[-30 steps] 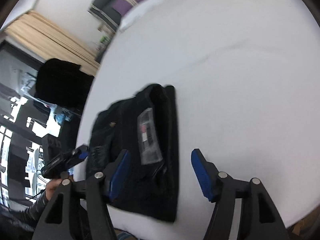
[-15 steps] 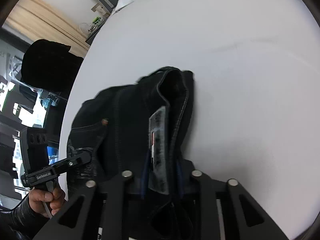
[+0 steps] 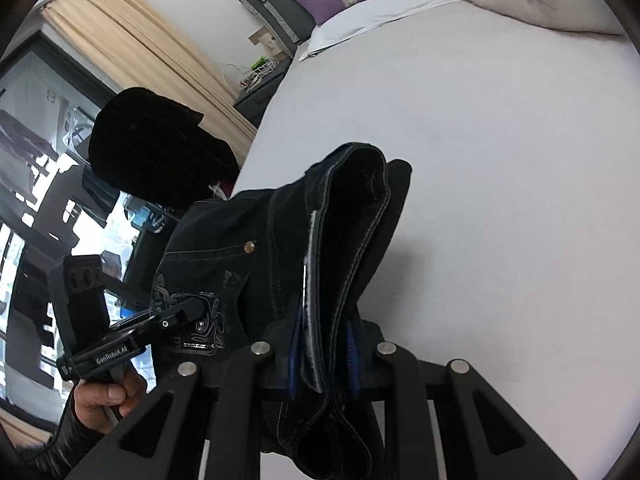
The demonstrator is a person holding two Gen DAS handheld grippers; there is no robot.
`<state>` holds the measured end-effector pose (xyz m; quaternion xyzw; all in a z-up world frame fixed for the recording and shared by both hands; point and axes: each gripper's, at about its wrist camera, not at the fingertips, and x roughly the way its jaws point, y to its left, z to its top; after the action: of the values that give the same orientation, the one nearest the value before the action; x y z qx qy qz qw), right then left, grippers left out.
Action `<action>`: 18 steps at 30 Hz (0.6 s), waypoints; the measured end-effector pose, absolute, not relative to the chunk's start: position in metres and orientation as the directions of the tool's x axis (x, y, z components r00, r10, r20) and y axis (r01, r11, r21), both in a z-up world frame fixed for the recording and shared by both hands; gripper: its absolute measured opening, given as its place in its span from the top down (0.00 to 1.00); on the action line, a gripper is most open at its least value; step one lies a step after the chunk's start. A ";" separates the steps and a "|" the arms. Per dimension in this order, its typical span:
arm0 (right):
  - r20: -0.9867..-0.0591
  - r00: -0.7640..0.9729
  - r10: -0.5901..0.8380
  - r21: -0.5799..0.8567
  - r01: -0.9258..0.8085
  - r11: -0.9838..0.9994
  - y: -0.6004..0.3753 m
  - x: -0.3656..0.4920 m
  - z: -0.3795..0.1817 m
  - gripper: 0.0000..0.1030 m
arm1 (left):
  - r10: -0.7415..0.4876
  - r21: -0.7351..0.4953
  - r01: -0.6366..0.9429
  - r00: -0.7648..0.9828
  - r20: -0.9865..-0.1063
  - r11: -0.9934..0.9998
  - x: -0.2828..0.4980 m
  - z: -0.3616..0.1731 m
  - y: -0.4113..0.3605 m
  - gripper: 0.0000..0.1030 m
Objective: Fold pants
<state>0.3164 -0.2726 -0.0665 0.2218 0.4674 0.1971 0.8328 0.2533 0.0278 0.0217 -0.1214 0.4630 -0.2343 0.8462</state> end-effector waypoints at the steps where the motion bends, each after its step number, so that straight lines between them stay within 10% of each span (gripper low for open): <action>1: -0.690 0.483 0.539 0.561 -0.113 0.820 -0.265 0.332 -0.073 0.80 | -0.504 -0.425 0.270 0.463 -0.730 0.864 0.267 0.014 0.041 0.79; 7: -0.723 0.392 0.569 0.616 -0.009 0.788 -0.250 0.385 -0.146 0.79 | -0.523 -0.485 0.199 0.384 -0.761 0.852 0.316 -0.070 0.084 0.74; 10: -0.701 0.397 0.592 0.668 0.078 0.740 -0.265 0.383 -0.185 0.62 | -0.575 -0.557 0.173 0.389 -0.719 0.813 0.319 -0.105 0.109 0.60; 18: -0.639 0.501 0.584 0.714 0.104 0.693 -0.294 0.340 -0.181 0.51 | -0.529 -0.527 0.157 0.488 -0.694 0.836 0.300 -0.091 0.124 0.56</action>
<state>0.3400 -0.2941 -0.1814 0.3612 0.4759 0.1523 0.7873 0.2997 0.1236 -0.0906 -0.2011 0.4629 -0.2045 0.8388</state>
